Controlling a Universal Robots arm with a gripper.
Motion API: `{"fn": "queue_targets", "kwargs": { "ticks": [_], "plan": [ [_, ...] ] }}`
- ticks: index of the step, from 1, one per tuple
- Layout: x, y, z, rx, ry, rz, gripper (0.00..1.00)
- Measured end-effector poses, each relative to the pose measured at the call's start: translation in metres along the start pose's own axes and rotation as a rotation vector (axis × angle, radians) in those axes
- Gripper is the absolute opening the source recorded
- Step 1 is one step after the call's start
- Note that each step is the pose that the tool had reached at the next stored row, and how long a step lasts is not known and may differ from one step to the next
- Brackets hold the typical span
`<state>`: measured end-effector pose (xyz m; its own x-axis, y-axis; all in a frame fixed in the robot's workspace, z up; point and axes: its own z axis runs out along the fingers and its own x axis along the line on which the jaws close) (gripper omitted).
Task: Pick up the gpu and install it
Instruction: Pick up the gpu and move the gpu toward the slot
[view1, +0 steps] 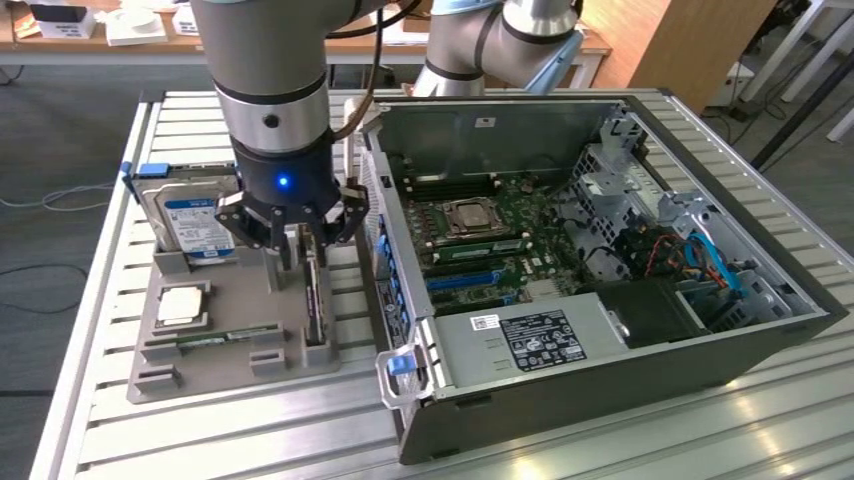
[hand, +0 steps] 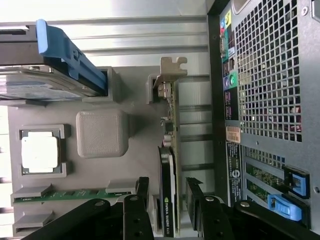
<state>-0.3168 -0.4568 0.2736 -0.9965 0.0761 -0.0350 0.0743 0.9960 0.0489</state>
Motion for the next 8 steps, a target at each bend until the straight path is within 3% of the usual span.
{"fn": "queue_targets", "kwargs": {
  "ticks": [8],
  "plan": [
    [0.0001, -0.001, 0.005, 0.0002, 0.0002, 0.0, 0.43]
  ]
}}
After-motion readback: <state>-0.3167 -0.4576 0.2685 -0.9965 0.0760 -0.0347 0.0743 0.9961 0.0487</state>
